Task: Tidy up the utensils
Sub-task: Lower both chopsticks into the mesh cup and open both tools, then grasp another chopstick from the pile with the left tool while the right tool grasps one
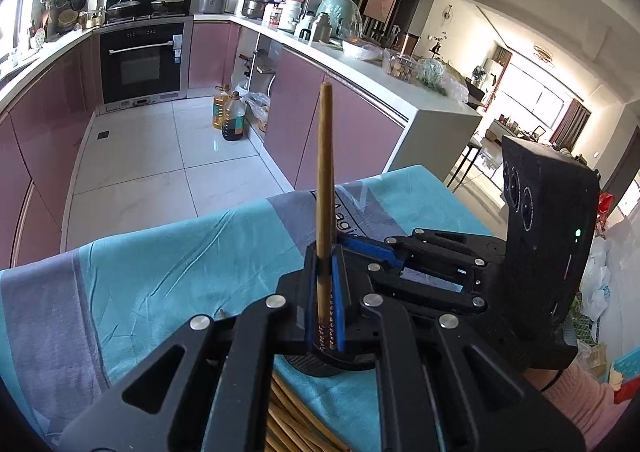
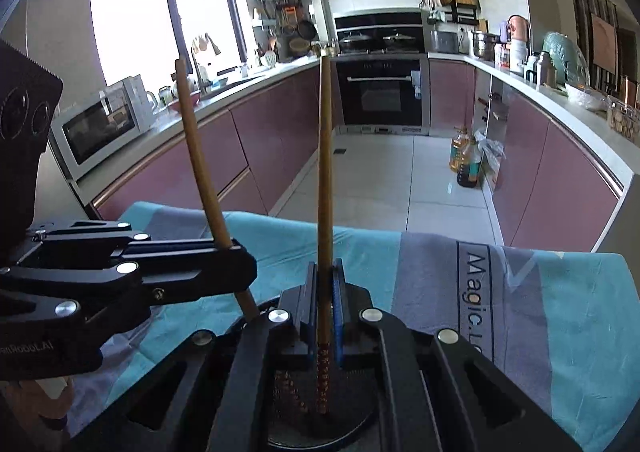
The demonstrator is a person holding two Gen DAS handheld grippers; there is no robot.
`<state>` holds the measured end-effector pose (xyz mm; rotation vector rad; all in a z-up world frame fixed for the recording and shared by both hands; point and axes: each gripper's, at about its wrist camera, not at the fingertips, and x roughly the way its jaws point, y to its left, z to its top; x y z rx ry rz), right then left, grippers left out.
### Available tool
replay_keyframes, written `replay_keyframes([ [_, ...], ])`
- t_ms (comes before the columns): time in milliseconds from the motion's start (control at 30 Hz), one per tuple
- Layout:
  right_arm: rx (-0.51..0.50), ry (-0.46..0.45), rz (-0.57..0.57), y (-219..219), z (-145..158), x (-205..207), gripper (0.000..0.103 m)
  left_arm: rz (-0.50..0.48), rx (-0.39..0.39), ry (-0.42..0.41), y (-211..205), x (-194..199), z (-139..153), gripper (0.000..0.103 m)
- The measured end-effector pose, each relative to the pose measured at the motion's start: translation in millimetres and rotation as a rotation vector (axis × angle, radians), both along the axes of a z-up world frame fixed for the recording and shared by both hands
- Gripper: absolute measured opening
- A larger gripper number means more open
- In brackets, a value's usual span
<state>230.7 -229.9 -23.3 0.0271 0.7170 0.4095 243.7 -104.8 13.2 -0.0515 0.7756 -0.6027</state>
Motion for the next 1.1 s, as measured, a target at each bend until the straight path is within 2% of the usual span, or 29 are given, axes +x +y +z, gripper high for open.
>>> replay_keyframes([
  [67, -0.003, 0.008, -0.003, 0, 0, 0, 0.007, 0.009, 0.014, 0.006, -1, 5, -6, 0.008],
  [100, -0.001, 0.013, -0.011, 0, 2, 0, 0.01, 0.02, 0.024, 0.002, -1, 7, -9, 0.009],
  [167, 0.006, 0.008, -0.041, -4, 3, 1, 0.015, 0.035, 0.032, -0.006, -2, 11, -9, 0.017],
  [200, 0.014, 0.004, -0.05, -7, 5, 0, 0.022, 0.042, 0.03, -0.011, -1, 11, -9, 0.02],
  [233, 0.02, 0.001, -0.062, -9, 6, -1, 0.024, 0.046, 0.029, -0.022, 0, 11, -9, 0.028],
  [333, 0.038, -0.011, -0.078, -14, 8, -9, 0.027, 0.06, 0.042, -0.074, 4, 3, -5, 0.032],
  [400, 0.039, -0.039, -0.086, -17, 12, -18, 0.028, 0.074, 0.038, -0.098, 12, -8, -3, 0.032],
  [500, 0.052, -0.099, -0.078, -21, 23, -40, 0.032, 0.105, 0.035, -0.148, 25, -30, 0, 0.04],
  [600, 0.077, -0.159, -0.022, -19, 35, -71, 0.04, 0.12, 0.041, -0.185, 39, -55, -3, 0.048],
  [667, 0.076, -0.177, 0.031, -12, 39, -90, 0.042, 0.124, 0.048, -0.191, 49, -69, -8, 0.051],
  [767, 0.061, -0.158, 0.11, -1, 33, -112, 0.042, 0.134, 0.081, -0.167, 62, -88, -24, 0.052],
  [867, 0.026, -0.076, 0.173, 16, 10, -124, 0.042, 0.149, 0.109, -0.11, 74, -95, -44, 0.052],
  [1033, -0.023, 0.042, 0.207, 36, -29, -127, 0.04, 0.148, 0.162, 0.007, 81, -107, -85, 0.051],
  [1100, -0.037, 0.073, 0.211, 43, -40, -128, 0.036, 0.143, 0.167, 0.039, 83, -113, -99, 0.051],
])
